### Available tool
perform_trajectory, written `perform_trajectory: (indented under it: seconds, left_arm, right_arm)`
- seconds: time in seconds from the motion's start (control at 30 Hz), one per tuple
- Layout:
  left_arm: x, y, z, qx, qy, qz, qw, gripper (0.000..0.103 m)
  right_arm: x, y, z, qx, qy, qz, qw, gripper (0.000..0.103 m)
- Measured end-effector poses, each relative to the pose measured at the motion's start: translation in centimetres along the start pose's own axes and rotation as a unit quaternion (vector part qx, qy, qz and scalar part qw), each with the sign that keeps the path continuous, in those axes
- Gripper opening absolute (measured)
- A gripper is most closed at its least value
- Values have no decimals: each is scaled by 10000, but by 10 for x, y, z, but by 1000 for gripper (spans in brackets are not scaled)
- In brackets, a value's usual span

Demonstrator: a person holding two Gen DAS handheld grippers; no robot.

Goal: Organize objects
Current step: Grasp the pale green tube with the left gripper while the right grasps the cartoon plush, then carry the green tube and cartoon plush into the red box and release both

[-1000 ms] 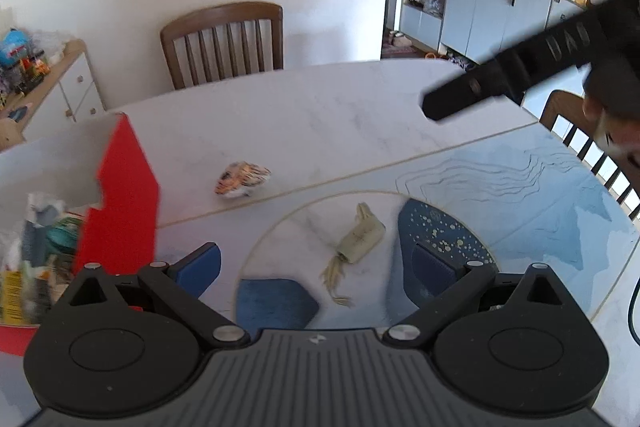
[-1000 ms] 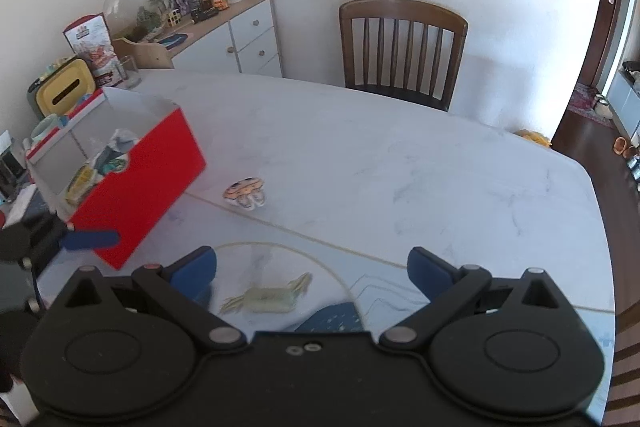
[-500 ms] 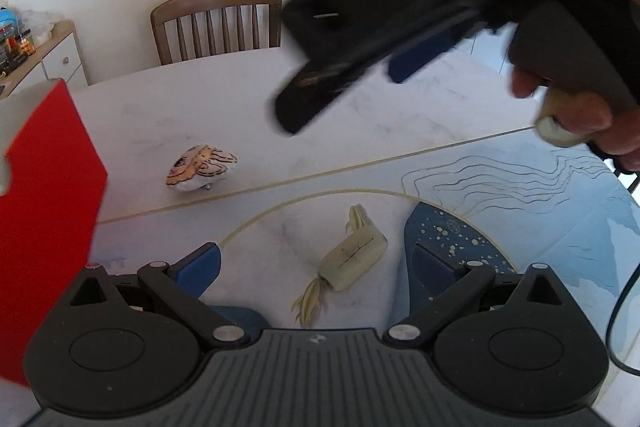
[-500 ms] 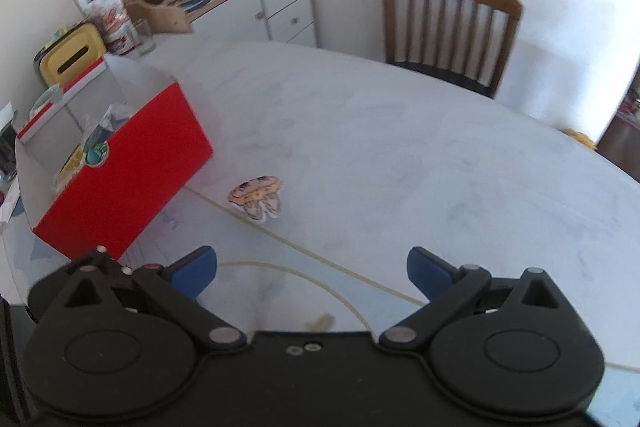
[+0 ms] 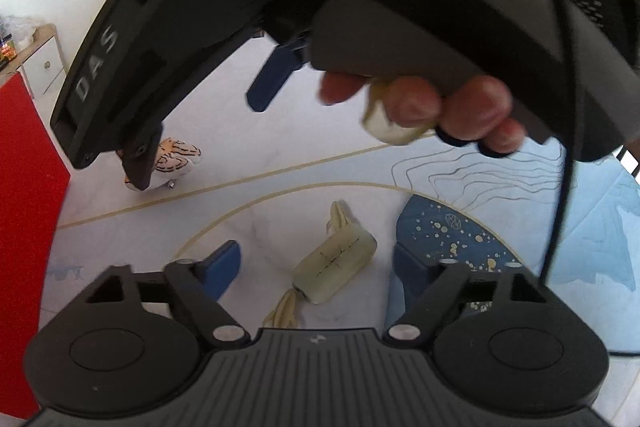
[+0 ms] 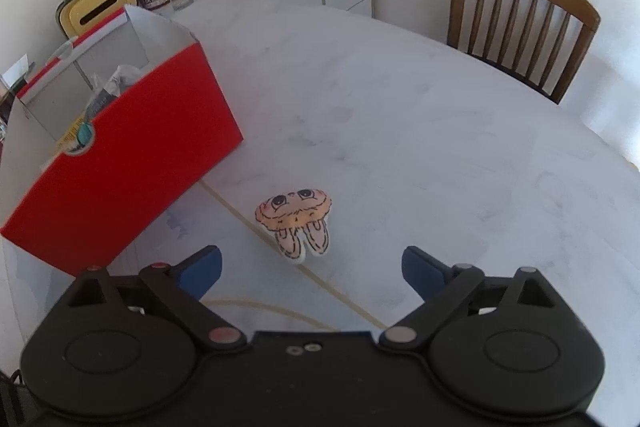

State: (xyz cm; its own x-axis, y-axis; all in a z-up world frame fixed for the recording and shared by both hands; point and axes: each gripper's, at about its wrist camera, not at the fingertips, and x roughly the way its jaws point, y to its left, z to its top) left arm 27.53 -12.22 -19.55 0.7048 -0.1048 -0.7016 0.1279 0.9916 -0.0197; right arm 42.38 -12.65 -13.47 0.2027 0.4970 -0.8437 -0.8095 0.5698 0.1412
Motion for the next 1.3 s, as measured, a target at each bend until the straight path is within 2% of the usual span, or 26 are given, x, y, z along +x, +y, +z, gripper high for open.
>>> perform_trajectory:
  seconds: [0.13,0.37,0.53,0.7,1.0,1.3]
  left_arm:
    - [-2,0,-1,115,-34,7,9999,66]
    - [-7,-4,-3,345,-63,-107,9993,42]
    - [-10,-6,-3,376,-85,-49,9992,36]
    - [-13,-5,-1,327,-50,-39,9994,31]
    - [-18,-2,7,87,45,-39,9999,22]
    - [-31,0,18,-76,-49,227,9997,20]
  right_arm:
    - [8,0,3,-64,4,13,10000,92]
    - [22,3,10,-234,6,39,9997,82]
    - [32,6,14,-332,45,8,9994,73]
    - [36,10,16,-383,53,30,9992,49]
    - [19,14,13,-297,-21,-153,9994,44]
    - [-33,4,-12,34,-154,-348,9993,43]
